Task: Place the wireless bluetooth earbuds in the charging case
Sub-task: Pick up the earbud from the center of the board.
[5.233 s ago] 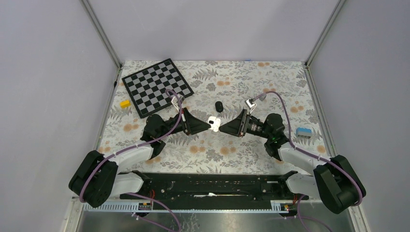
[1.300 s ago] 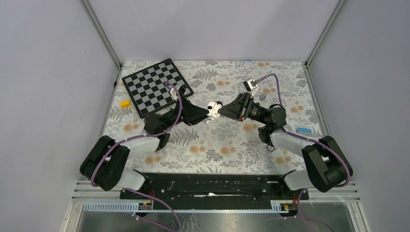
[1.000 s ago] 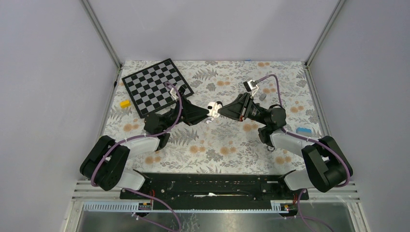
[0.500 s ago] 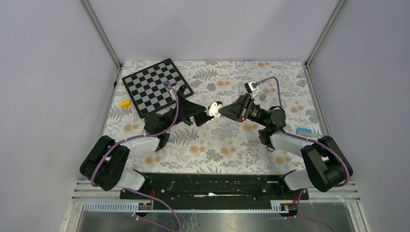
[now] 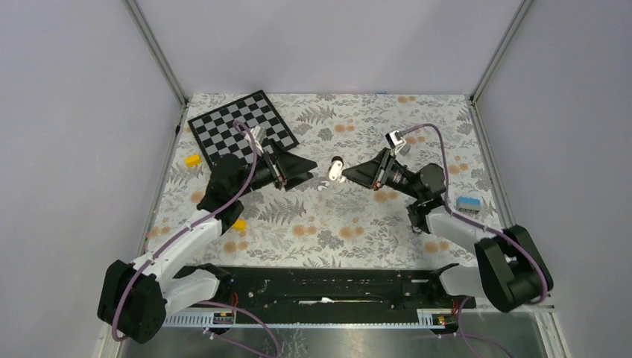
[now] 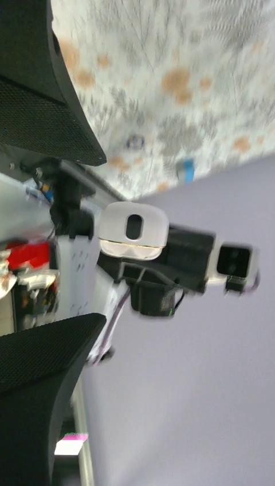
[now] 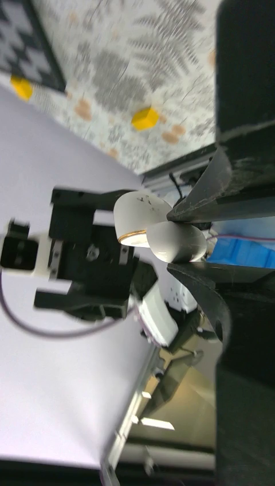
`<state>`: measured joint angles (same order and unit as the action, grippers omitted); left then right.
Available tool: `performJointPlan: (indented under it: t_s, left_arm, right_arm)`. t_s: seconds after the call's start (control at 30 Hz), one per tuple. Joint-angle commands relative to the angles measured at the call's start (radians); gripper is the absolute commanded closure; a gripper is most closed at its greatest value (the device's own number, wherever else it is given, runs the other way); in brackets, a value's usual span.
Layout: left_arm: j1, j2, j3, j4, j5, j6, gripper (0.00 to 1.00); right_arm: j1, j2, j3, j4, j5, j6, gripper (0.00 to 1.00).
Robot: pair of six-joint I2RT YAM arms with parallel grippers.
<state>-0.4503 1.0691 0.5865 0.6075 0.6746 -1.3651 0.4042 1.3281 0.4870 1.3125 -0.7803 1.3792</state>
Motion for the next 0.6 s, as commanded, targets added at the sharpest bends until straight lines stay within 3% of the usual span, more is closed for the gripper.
performJointPlan:
  t_s: [0.0, 0.07, 0.17, 0.27, 0.47, 0.53, 0.57]
  left_arm:
    - [0.009, -0.025, 0.180, -0.668, -0.209, 0.425, 0.01]
    - [0.009, 0.010, 0.240, -0.826, -0.283, 0.517, 0.01]
    - [0.006, 0.069, 0.265, -0.868, -0.348, 0.574, 0.01]
    - [-0.021, 0.153, 0.296, -0.890, -0.444, 0.606, 0.01]
    - [-0.185, 0.424, 0.458, -0.984, -0.760, 0.595, 0.02]
    - [-0.209, 0.498, 0.508, -0.996, -0.821, 0.558, 0.12]
    - [-0.218, 0.531, 0.529, -0.997, -0.847, 0.543, 0.23]
  right_arm:
    - [-0.019, -0.163, 0.027, -0.540, 0.024, -0.330, 1.00]
    - [-0.022, -0.219, 0.054, -0.750, 0.063, -0.444, 1.00]
    - [-0.037, -0.258, 0.067, -0.936, 0.105, -0.536, 1.00]
    - [-0.047, -0.294, 0.062, -1.041, 0.151, -0.584, 1.00]
    - [-0.050, -0.347, 0.056, -1.165, 0.206, -0.635, 1.00]
    - [-0.050, -0.361, 0.062, -1.199, 0.213, -0.650, 1.00]
    - [-0.049, -0.369, 0.066, -1.216, 0.219, -0.657, 1.00]
